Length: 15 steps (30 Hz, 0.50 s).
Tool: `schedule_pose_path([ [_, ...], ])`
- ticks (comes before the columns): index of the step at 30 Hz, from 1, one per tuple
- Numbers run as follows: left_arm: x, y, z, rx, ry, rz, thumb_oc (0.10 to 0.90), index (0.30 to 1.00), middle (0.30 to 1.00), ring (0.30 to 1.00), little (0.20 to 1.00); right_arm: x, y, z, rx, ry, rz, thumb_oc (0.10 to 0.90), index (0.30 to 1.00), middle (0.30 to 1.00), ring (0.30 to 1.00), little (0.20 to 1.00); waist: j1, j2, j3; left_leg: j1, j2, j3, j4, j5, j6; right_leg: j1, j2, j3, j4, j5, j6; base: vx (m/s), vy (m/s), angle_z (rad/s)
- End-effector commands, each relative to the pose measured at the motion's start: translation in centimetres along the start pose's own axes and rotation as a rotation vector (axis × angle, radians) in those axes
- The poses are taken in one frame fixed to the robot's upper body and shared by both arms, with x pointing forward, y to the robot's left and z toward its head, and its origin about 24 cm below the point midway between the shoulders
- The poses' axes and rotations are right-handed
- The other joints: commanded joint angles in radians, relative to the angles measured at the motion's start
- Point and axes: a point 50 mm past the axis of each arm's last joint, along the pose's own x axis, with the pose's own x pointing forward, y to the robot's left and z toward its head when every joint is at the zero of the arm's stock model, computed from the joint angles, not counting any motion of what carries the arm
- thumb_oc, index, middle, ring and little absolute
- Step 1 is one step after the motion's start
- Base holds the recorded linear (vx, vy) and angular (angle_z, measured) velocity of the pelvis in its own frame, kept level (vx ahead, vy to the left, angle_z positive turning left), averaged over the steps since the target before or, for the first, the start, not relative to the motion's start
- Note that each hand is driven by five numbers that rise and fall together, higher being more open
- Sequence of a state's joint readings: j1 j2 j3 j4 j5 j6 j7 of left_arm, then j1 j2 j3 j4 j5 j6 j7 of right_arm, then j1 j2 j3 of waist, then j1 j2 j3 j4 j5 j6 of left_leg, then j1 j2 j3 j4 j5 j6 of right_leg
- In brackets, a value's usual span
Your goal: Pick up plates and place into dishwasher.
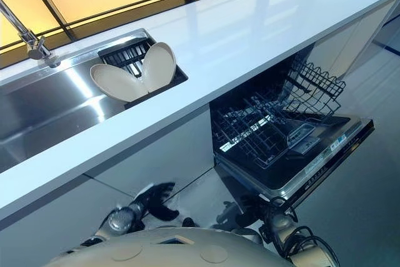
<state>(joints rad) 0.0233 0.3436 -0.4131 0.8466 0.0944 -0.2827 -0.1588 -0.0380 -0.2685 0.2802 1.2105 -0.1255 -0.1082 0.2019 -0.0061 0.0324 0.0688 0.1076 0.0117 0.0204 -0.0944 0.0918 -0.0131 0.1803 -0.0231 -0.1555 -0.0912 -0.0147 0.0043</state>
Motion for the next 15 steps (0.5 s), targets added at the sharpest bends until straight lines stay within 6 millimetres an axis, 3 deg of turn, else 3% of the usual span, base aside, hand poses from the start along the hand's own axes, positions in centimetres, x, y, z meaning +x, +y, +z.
schedule_pose_path([
  [1, 0.7, 3.4, 12.5, 0.106, -0.516, -0.141, 0.8, 0.9, 0.9, 0.9, 0.9, -0.1, -1.7, 0.7, -0.063, 0.0, -0.011, 0.8, 0.9, 0.9, 0.9, 0.9, 0.019, -0.004, 0.033, 0.039, -0.05, 0.056, 0.028, -0.119, 0.028, -0.053, 0.019, 0.001, 0.07, -0.017, 0.033, -0.04, 0.03, 0.09],
  [4, -1.7, 3.1, 18.7, 0.282, -0.764, -0.245, 0.8, 0.9, 0.9, 0.9, 0.9, -0.1, -1.4, 0.5, -0.067, 0.0, -0.013, 0.8, 0.9, 0.9, 0.9, 0.9, 0.017, 0.002, 0.033, 0.04, -0.049, 0.049, 0.021, -0.118, 0.031, -0.055, 0.018, 0.002, 0.075, -0.017, 0.038, -0.01, 0.009, 0.15],
  [6, -2.8, 3.0, 21.0, 0.278, -0.861, -0.294, 0.8, 0.9, 0.9, 0.9, 0.9, 0.0, -1.0, 0.5, -0.072, -0.003, -0.014, 0.8, 0.9, 0.9, 0.9, 0.9, 0.015, 0.003, 0.032, 0.041, -0.049, 0.047, 0.018, -0.118, 0.033, -0.055, 0.019, 0.004, 0.075, -0.018, 0.04, 0.0, -0.002, 0.07],
  [7, -4.4, 2.7, 23.6, 0.247, -0.974, -0.361, 0.8, 0.9, 0.9, 0.9, 0.9, 0.1, -0.5, 0.4, -0.073, -0.005, -0.012, 0.8, 0.9, 0.9, 0.9, 0.9, 0.013, 0.004, 0.029, 0.044, -0.049, 0.045, 0.013, -0.122, 0.036, -0.053, 0.02, 0.009, 0.072, -0.019, 0.041, 0.0, 0.0, 0.0],
  [9, -6.4, 2.2, 26.3, 0.181, -1.131, -0.41, 0.8, 0.9, 0.9, 0.9, 0.9, 0.2, 0.0, 0.3, -0.07, -0.003, -0.008, 0.8, 0.9, 0.9, 0.9, 0.9, 0.011, 0.004, 0.024, 0.049, -0.051, 0.041, 0.008, -0.127, 0.039, -0.049, 0.022, 0.016, 0.067, -0.019, 0.041, 0.0, 0.0, 0.0],
  [11, -7.3, 2.1, 27.4, 0.114, -1.193, -0.473, 0.8, 0.9, 0.9, 0.9, 0.9, 0.3, 0.3, 0.3, -0.063, -0.001, -0.006, 0.8, 0.9, 0.9, 0.9, 0.9, 0.012, 0.001, 0.023, 0.053, -0.051, 0.037, 0.007, -0.129, 0.04, -0.044, 0.024, 0.021, 0.062, -0.017, 0.042, 0.02, -0.02, 0.0],
  [12, -8.2, 1.3, 28.6, -0.03, -1.251, -0.615, 0.8, 0.9, 0.9, 0.9, 0.9, 0.3, 0.7, 0.3, -0.051, -0.001, -0.005, 0.8, 0.9, 0.9, 0.9, 0.9, 0.011, -0.002, 0.021, 0.055, -0.05, 0.036, 0.007, -0.132, 0.04, -0.04, 0.025, 0.026, 0.058, -0.014, 0.04, 0.03, -0.036, 0.0],
  [15, -9.2, 0.6, 29.6, -0.21, -1.32, -0.774, 0.8, 0.9, 0.9, 0.9, 0.9, 0.5, 1.2, 0.3, -0.038, 0.003, -0.004, 0.8, 0.9, 0.9, 0.9, 0.9, 0.009, -0.005, 0.019, 0.058, -0.049, 0.035, 0.007, -0.134, 0.039, -0.036, 0.025, 0.031, 0.052, -0.01, 0.038, 0.01, -0.015, 0.0],
])
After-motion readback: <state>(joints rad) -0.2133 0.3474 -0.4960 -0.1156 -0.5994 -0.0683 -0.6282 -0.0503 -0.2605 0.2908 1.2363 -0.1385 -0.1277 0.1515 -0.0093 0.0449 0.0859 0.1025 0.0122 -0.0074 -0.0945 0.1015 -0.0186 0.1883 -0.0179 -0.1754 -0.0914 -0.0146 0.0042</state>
